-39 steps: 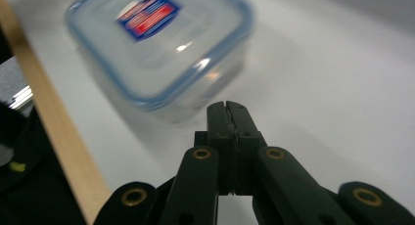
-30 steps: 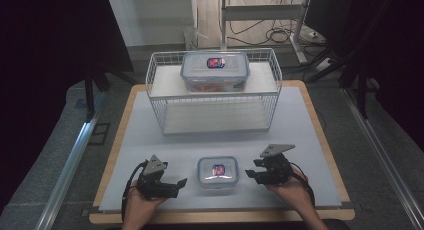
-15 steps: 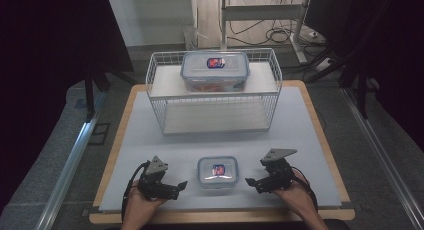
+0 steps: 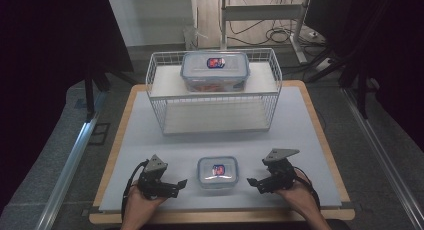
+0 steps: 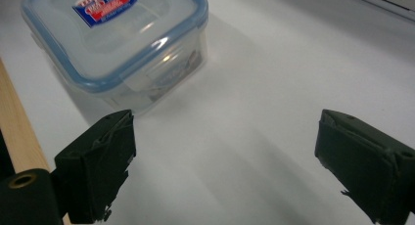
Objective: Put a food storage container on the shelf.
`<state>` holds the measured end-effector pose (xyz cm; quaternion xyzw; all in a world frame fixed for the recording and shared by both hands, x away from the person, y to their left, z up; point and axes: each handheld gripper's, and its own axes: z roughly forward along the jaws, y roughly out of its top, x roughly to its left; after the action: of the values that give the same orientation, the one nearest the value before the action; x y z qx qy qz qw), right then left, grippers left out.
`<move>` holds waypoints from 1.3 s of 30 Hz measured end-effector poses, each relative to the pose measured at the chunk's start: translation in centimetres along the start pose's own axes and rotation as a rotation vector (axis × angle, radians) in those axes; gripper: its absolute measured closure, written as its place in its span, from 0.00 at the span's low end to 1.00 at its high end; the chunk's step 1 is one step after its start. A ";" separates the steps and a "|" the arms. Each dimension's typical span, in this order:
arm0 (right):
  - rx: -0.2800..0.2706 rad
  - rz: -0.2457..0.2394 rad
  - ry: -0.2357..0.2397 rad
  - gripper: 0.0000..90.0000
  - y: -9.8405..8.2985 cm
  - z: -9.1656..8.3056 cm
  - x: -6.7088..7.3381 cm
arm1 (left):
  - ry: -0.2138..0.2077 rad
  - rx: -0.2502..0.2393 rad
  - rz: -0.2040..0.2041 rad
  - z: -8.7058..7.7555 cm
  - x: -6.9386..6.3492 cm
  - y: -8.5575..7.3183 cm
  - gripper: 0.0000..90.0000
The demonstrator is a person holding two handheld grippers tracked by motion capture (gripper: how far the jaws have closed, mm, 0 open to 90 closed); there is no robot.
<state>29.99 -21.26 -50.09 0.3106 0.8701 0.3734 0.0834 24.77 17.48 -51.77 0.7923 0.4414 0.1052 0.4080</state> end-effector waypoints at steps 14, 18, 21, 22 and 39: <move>0.029 0.092 0.099 0.03 1.2 0.9 1.3 | -0.187 0.021 -0.028 1.9 -0.6 1.4 0.05; 0.042 0.136 0.144 0.08 1.9 1.3 1.4 | -0.216 0.035 -0.030 2.7 -0.9 1.8 0.09; 0.076 0.144 0.166 0.10 2.2 1.8 1.5 | -0.229 0.048 -0.039 3.1 -1.0 2.0 0.12; 0.083 0.150 0.174 0.11 2.2 2.0 1.5 | -0.239 0.047 -0.047 3.2 -0.9 2.1 0.13; 0.122 0.211 0.304 0.19 3.3 4.8 1.7 | -0.423 0.119 -0.157 6.1 -0.8 2.5 0.16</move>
<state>32.06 -15.57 -51.01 0.3446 0.8563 0.3693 -0.1078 29.01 12.82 -53.72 0.7826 0.4117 -0.1213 0.4509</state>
